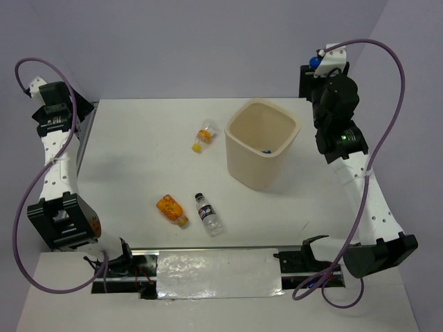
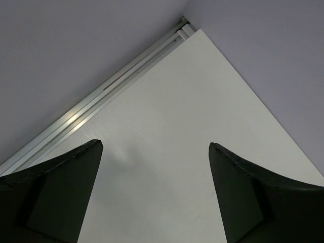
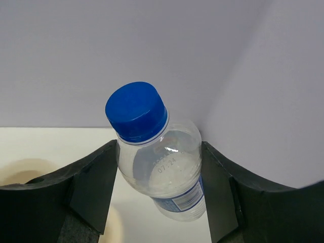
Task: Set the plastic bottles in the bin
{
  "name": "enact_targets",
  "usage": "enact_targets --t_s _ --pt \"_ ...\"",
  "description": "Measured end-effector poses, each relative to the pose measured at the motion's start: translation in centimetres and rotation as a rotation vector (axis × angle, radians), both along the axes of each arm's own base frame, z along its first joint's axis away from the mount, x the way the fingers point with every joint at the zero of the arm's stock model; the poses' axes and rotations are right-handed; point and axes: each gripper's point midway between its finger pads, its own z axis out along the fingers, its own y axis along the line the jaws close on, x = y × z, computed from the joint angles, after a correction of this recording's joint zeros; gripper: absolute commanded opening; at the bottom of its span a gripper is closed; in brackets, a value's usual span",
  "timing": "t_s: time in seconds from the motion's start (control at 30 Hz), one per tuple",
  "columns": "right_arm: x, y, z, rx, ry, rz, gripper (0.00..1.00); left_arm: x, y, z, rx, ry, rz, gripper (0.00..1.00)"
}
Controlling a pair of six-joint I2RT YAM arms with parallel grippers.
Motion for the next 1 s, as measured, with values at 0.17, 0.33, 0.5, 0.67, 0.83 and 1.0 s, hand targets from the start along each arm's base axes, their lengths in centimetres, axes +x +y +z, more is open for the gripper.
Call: enact_targets --t_s 0.17,0.33,0.5,0.67,0.83,1.0 --pt "1.2 8.9 2.2 0.062 -0.052 0.398 0.28 -0.2 -2.5 1.6 -0.016 -0.047 -0.076 0.99" --pt "0.9 14.8 -0.5 0.14 0.02 0.662 0.42 0.5 -7.3 0.8 -0.038 -0.016 -0.196 0.99" --pt "-0.6 16.9 -6.0 0.229 0.113 0.769 0.74 0.3 -13.0 -1.9 -0.072 0.077 -0.336 0.99" --pt "-1.1 17.5 -8.8 0.281 0.182 0.79 1.0 -0.8 -15.7 -3.4 -0.093 0.153 -0.4 0.99" --pt "-1.2 17.7 -8.4 0.294 0.172 0.8 1.0 -2.1 -16.6 -5.2 -0.116 0.225 -0.418 0.99" --pt "-0.9 16.7 -7.3 0.298 0.123 0.746 1.0 -4.3 -18.0 -7.6 -0.163 0.327 -0.437 0.99"
